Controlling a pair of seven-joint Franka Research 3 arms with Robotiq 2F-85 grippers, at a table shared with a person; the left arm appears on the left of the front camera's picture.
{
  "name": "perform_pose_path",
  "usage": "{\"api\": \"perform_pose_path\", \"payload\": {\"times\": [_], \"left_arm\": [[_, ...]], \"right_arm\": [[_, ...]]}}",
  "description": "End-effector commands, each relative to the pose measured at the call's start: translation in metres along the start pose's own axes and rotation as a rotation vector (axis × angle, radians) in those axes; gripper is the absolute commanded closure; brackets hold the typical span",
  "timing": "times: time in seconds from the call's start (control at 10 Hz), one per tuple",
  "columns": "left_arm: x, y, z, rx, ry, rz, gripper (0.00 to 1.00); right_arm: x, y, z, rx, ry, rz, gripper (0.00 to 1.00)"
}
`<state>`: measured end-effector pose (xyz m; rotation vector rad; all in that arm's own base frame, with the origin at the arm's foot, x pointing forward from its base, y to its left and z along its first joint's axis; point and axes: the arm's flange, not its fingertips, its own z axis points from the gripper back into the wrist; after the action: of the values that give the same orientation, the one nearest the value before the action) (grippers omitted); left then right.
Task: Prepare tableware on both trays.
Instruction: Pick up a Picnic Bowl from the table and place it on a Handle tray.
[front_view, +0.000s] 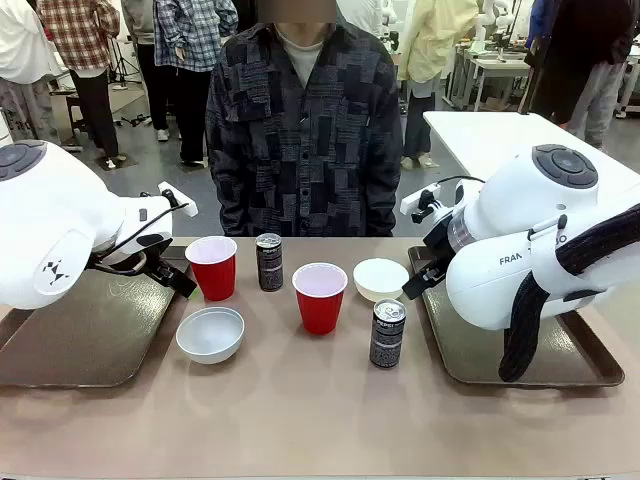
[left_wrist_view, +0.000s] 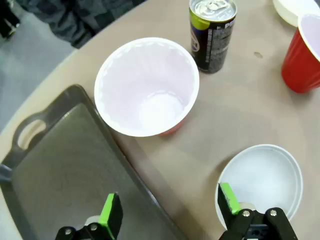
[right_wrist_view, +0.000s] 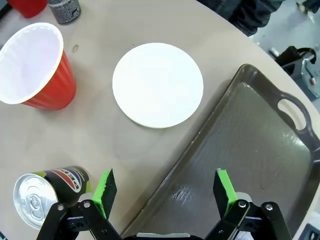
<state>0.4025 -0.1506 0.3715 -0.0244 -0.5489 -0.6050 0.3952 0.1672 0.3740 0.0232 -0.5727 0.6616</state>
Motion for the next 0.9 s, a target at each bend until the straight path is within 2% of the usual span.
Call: {"api": "perform_pose_path", "payload": {"times": [0.0, 0.8], "left_arm": [[0.0, -0.0001, 0.0, 0.0, 0.0, 0.0, 0.0], [0.0, -0.0001, 0.0, 0.0, 0.0, 0.0, 0.0]], "right_arm": [[0.0, 0.0, 0.0, 0.0, 0.0, 0.0, 0.0], [0.0, 0.0, 0.0, 0.0, 0.0, 0.0, 0.0]]}}
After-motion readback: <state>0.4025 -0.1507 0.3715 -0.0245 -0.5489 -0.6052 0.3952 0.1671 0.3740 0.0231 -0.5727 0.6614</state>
